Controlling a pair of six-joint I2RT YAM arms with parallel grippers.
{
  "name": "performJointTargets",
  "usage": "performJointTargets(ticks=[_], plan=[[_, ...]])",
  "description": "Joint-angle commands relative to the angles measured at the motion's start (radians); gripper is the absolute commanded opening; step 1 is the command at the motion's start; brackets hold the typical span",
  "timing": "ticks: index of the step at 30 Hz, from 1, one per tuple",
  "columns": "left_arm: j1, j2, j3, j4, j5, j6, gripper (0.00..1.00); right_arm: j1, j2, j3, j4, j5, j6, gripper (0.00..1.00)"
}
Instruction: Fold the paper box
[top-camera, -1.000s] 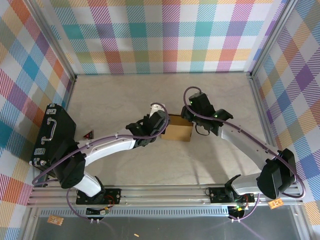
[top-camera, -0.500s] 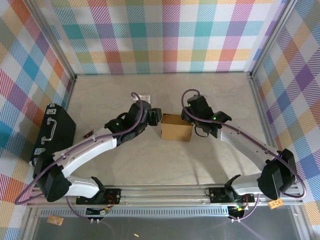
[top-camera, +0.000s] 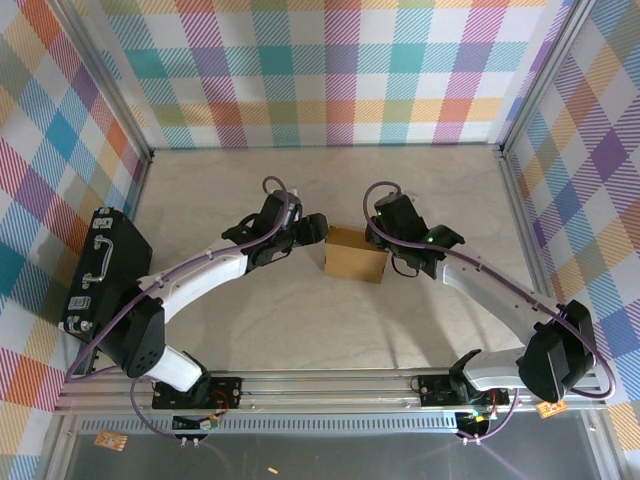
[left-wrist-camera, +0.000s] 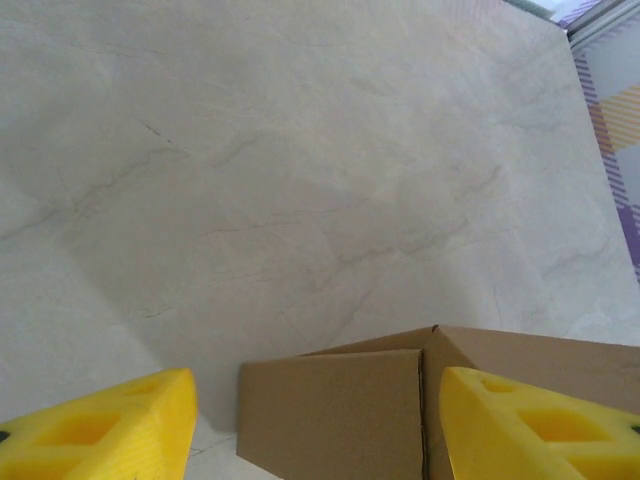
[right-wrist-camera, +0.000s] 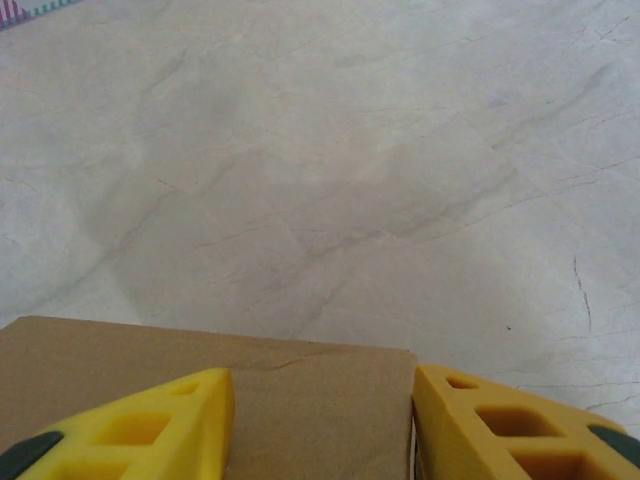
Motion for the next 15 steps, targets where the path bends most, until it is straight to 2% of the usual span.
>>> performJointTargets(ticks=[1, 8, 13, 15], plan=[[0.004, -0.057, -0.016, 0.099, 0.011, -0.058, 0.65, 0.013, 0.025, -0.047, -0.109, -0.048, -0.022, 0.49], [0.004, -0.085, -0.033, 0.139, -0.006, -0.073, 0.65, 0.015, 0.033, -0.048, -0.102, -0.06, -0.022, 0.5], [0.006, -0.019, -0.046, 0.171, 0.09, -0.088, 0.65, 0.015, 0.031, -0.046, -0.102, -0.063, -0.028, 0.5], [0.004, 0.007, -0.084, 0.207, 0.133, -0.095, 0.6, 0.016, 0.034, -0.049, -0.105, -0.063, -0.028, 0.5]])
